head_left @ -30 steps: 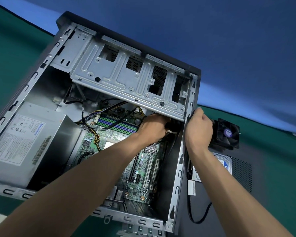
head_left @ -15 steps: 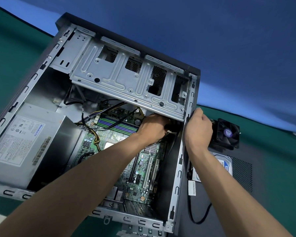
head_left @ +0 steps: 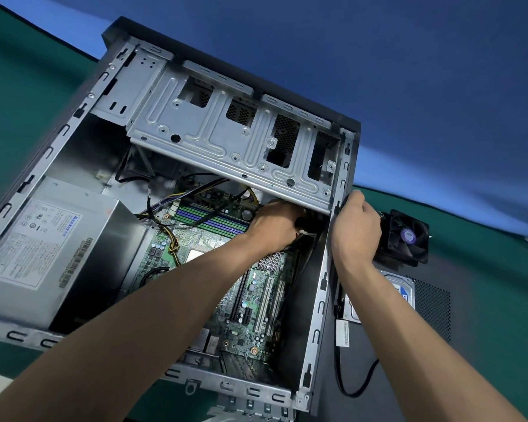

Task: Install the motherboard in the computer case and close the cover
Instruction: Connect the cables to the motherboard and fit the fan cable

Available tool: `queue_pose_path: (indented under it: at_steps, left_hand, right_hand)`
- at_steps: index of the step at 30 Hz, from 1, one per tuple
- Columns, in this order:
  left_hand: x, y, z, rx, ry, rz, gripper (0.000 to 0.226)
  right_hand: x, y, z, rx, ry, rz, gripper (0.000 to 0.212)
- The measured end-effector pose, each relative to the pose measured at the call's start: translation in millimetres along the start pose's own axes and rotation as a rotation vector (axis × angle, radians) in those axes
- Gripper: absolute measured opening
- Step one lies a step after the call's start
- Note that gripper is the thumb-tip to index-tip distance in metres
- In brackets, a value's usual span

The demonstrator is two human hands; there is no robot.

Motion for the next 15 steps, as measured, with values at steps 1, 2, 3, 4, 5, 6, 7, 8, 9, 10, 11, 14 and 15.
queue_pose_path:
  at_steps: [1, 2, 3, 4, 5, 6, 7, 8, 9, 10, 11, 14, 15]
  left_hand:
    - [0.2, -0.7, 0.3, 0.006, 0.0, -0.015, 0.02]
    - [0.8, -0.3, 0.0, 0.007, -0.012, -0.026, 0.019]
    - [1.2, 0.1, -0.2, 0.013, -0.021, -0.04, 0.023]
    - [1.1, 0.2, -0.2, 0.016, -0.022, -0.047, 0.026]
    - [1.0, 0.2, 0.2, 0.014, -0.028, -0.055, 0.026]
    - [0.4, 0.2, 0.6, 0.016, -0.029, -0.061, 0.026]
    - [0.0, -0.1, 0.9, 0.024, -0.033, -0.068, 0.028]
    - [-0.3, -0.7, 1.2, 0.041, -0.041, -0.076, 0.032]
    - [-0.8, -1.4, 1.4, 0.06, -0.051, -0.088, 0.035]
    - [-0.8, -1.9, 1.2, 0.08, -0.056, -0.1, 0.037]
    - [-0.6, -2.3, 1.1, 0.096, -0.058, -0.109, 0.037]
    - [0.9, -1.4, 0.6, 0.12, -0.045, -0.101, 0.031]
    - [0.8, -1.1, 0.8, 0.111, -0.039, -0.094, 0.028]
  right_hand:
    - [0.2, -0.1, 0.0, 0.003, 0.0, -0.001, 0.041]
    - [0.3, -0.4, 0.1, 0.003, 0.001, -0.002, 0.041]
    - [0.4, -0.6, 0.3, 0.001, 0.001, -0.003, 0.041]
    - [0.3, -0.5, 0.5, 0.0, 0.003, -0.004, 0.041]
    - [0.1, -0.6, 0.5, 0.001, 0.004, -0.003, 0.041]
    - [-0.1, -0.5, 0.5, 0.001, 0.004, -0.002, 0.041]
    - [-0.3, -0.3, 0.5, 0.0, 0.003, -0.001, 0.041]
    - [-0.5, 0.0, 0.7, 0.0, 0.001, 0.001, 0.041]
    - [-0.7, 0.2, 0.6, 0.002, 0.001, 0.001, 0.041]
    - [-0.9, 0.4, 0.7, 0.004, 0.003, 0.002, 0.041]
    - [-1.0, 0.5, 0.7, 0.006, 0.003, 0.001, 0.041]
    - [-0.7, 0.3, 1.1, 0.005, -0.001, 0.002, 0.041]
    - [-0.7, -0.1, 1.1, 0.008, 0.0, 0.001, 0.042]
Point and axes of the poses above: each hand's wrist, its own x-axis towards the middle knuckle, its own z-axis out of the back of the hand, y = z × x, the point moved 3 cm from there along x, towards the middle knuckle, and after that the axes turned 6 degrees about -z, right-handed, at the moved point
